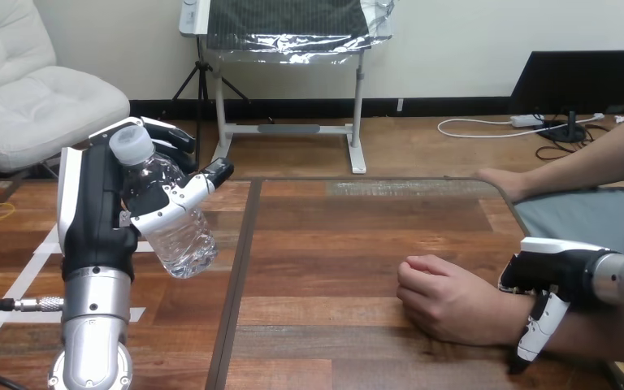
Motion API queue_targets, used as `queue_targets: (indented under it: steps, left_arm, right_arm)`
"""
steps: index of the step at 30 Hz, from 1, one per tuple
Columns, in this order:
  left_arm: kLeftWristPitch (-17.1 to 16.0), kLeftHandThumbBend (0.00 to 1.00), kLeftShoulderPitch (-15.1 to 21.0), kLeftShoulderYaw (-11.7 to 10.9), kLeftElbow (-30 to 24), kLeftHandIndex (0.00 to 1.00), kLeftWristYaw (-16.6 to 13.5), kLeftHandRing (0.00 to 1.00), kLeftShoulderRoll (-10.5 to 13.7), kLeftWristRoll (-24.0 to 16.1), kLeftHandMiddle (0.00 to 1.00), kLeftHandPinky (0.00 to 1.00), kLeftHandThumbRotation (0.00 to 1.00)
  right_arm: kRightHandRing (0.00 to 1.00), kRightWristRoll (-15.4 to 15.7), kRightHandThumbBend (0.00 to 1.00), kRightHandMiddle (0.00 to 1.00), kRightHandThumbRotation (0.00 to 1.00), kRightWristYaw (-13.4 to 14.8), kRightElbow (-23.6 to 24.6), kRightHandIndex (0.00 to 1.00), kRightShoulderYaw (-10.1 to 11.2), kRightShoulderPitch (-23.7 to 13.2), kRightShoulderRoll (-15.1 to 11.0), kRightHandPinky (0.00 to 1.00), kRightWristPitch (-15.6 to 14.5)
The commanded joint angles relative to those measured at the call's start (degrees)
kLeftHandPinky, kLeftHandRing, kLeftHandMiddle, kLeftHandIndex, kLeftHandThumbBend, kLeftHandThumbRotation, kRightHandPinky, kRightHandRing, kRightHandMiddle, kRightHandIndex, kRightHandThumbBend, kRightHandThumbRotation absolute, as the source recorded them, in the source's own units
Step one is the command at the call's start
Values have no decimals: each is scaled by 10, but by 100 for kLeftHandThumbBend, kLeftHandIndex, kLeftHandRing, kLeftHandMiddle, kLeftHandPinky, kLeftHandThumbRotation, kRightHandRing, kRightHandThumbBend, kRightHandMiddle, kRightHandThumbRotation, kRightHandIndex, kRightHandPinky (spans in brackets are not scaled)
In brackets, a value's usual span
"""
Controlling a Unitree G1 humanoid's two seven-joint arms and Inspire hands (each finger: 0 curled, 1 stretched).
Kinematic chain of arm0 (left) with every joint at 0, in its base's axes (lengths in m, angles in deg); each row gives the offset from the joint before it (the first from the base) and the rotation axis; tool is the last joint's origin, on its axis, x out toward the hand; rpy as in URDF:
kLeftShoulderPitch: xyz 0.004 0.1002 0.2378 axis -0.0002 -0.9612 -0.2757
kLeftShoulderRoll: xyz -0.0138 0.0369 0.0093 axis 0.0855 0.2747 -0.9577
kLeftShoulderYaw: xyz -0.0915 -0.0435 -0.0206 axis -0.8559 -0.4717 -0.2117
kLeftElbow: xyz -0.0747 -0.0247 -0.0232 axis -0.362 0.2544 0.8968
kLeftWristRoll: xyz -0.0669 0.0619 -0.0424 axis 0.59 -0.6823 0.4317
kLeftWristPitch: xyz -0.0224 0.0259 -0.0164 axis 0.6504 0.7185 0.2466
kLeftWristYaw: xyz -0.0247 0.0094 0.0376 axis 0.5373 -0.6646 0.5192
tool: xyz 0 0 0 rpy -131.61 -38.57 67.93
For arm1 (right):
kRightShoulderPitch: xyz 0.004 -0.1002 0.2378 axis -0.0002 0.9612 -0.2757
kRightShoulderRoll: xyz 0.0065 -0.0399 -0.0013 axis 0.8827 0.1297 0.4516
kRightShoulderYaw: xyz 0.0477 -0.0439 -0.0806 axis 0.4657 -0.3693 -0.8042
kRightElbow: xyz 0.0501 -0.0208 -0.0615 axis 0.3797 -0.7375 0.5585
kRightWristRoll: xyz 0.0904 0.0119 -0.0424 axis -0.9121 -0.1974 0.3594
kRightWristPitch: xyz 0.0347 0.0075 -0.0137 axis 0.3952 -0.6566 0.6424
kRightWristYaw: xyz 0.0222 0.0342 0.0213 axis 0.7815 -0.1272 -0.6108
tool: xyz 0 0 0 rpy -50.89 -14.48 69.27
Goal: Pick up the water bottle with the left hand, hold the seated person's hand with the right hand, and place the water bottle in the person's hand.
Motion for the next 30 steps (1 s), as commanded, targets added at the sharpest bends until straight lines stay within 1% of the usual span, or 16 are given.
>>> queue_targets:
  steps: [1, 6, 10, 14, 18, 20, 27, 30]
  left_arm:
    - [-13, 64, 35, -2, -18, 41, -5, 34, 1, 0, 39, 26, 0]
    - [-10, 64, 34, -2, -19, 41, -5, 34, -1, 1, 39, 26, 0]
    - [-6, 64, 33, -1, -22, 41, -4, 34, -1, 2, 39, 27, 0]
    - [-7, 63, 33, -1, -21, 41, -3, 34, -1, 3, 39, 27, 0]
    - [-4, 63, 33, 0, -23, 41, -2, 34, -1, 2, 39, 27, 0]
    - [-5, 63, 33, 0, -22, 41, -2, 34, -1, 1, 39, 27, 0]
    - [-6, 63, 33, 0, -21, 41, 0, 34, -1, 5, 39, 27, 0]
    - [-7, 63, 33, 1, -20, 41, -1, 35, -1, 4, 39, 27, 0]
  right_arm:
    - [39, 7, 100, 45, 4, 0, -21, 43, -21, -3, 24, 31, 8]
    - [37, 7, 100, 43, 5, 9, -26, 41, -22, -2, 24, 29, 17]
    - [35, 4, 100, 40, 7, 12, -27, 39, -20, 0, 24, 27, 19]
    - [32, 0, 98, 38, 9, 19, -25, 37, -17, 3, 22, 25, 31]
    - [27, -4, 92, 33, 10, 27, -24, 33, -12, 5, 21, 20, 39]
    - [25, -6, 90, 32, 10, 30, -23, 32, -9, 6, 20, 19, 41]
    - [19, -9, 85, 26, 8, 50, -21, 28, -4, 11, 17, 13, 59]
    - [16, -6, 84, 24, 7, 61, -17, 26, -3, 14, 15, 10, 59]
